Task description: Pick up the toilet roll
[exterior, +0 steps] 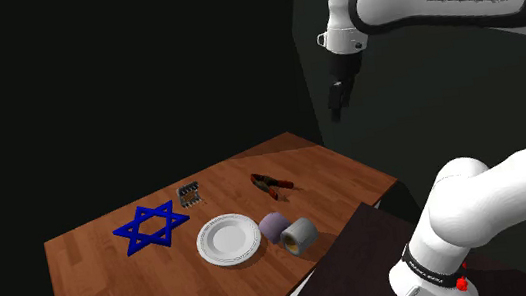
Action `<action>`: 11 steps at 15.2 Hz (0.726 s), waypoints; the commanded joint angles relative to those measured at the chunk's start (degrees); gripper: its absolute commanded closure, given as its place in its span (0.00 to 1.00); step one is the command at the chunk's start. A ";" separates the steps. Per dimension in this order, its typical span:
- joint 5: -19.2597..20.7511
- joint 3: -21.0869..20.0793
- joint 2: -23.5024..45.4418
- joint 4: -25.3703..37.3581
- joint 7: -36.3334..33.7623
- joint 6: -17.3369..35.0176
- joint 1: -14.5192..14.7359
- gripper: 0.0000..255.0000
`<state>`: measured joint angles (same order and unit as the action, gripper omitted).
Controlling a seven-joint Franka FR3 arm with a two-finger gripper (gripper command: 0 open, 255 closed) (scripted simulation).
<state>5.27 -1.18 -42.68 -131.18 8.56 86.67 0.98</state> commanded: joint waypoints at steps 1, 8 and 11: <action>0.00 0.00 0.00 0.00 0.00 0.00 0.00 0.00; 4.43 -12.36 7.19 -5.28 -11.64 8.16 0.94 0.00; 7.28 -17.51 12.23 -6.25 -17.39 11.09 0.77 0.00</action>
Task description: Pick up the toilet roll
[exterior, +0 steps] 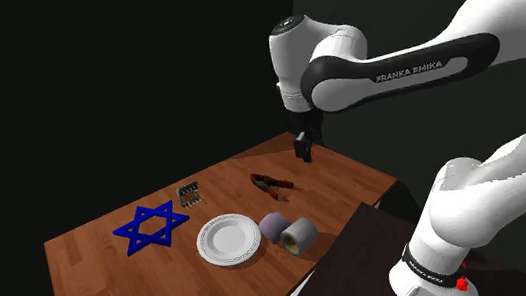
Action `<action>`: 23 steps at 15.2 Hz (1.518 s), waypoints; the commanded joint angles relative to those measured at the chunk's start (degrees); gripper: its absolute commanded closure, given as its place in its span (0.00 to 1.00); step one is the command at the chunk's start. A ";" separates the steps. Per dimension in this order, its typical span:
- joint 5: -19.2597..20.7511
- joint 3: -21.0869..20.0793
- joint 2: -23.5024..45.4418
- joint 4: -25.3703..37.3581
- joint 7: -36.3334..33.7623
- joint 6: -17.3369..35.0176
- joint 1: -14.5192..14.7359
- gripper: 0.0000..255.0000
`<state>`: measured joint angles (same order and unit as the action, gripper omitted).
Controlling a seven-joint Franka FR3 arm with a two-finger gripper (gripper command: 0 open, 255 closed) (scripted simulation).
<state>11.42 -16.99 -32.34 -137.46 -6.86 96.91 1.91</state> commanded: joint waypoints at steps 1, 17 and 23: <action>2.27 -3.41 3.84 -0.11 -4.03 1.71 -0.34 0.00; 34.59 -15.73 52.36 11.95 -43.17 -4.33 1.97 0.00; 43.64 -9.27 70.83 21.63 -50.67 -11.44 8.92 0.00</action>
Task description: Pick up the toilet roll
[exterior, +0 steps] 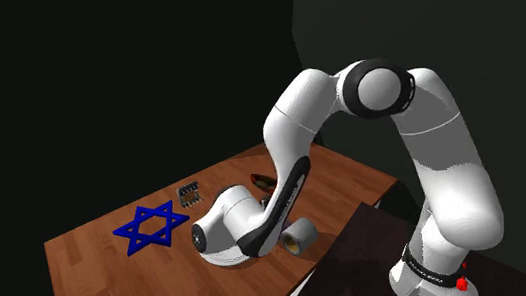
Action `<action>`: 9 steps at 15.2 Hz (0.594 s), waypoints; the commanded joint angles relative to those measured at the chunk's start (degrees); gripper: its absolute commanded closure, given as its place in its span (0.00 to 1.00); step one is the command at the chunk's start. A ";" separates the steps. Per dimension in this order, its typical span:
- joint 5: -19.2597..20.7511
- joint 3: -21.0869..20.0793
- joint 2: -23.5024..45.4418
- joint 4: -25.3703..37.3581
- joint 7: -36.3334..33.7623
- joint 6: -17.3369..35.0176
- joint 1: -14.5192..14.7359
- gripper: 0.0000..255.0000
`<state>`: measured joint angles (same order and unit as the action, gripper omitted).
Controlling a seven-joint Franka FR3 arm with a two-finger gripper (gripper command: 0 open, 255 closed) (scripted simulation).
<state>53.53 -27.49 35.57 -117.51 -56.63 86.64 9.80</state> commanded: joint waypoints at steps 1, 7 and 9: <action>2.68 2.42 5.80 3.49 -1.62 -2.21 2.11 0.00; 6.25 6.76 16.52 10.76 -3.64 -4.98 5.67 0.00; 6.56 7.11 18.05 11.73 -4.07 -4.63 5.94 0.00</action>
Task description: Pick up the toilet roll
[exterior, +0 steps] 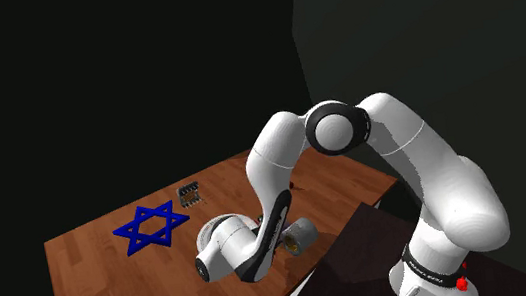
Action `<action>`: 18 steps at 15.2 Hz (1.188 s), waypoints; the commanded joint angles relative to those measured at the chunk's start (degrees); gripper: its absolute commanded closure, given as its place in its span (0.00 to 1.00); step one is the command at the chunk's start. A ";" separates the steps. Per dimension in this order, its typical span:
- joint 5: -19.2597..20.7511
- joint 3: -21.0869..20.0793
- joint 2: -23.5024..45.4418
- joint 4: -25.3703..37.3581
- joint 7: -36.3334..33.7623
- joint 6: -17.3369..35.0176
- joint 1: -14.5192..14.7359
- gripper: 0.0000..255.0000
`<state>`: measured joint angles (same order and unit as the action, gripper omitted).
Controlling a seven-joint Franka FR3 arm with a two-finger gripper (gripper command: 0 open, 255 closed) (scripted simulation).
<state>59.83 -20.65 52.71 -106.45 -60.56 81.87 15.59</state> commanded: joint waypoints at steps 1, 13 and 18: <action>0.42 0.46 1.68 1.18 -0.34 0.31 0.29 0.00; 0.78 0.89 3.61 2.42 -0.88 0.75 0.65 1.00; 0.36 0.37 1.35 0.96 -0.26 0.23 0.22 1.00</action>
<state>60.32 -20.13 54.64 -105.20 -61.03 82.30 15.88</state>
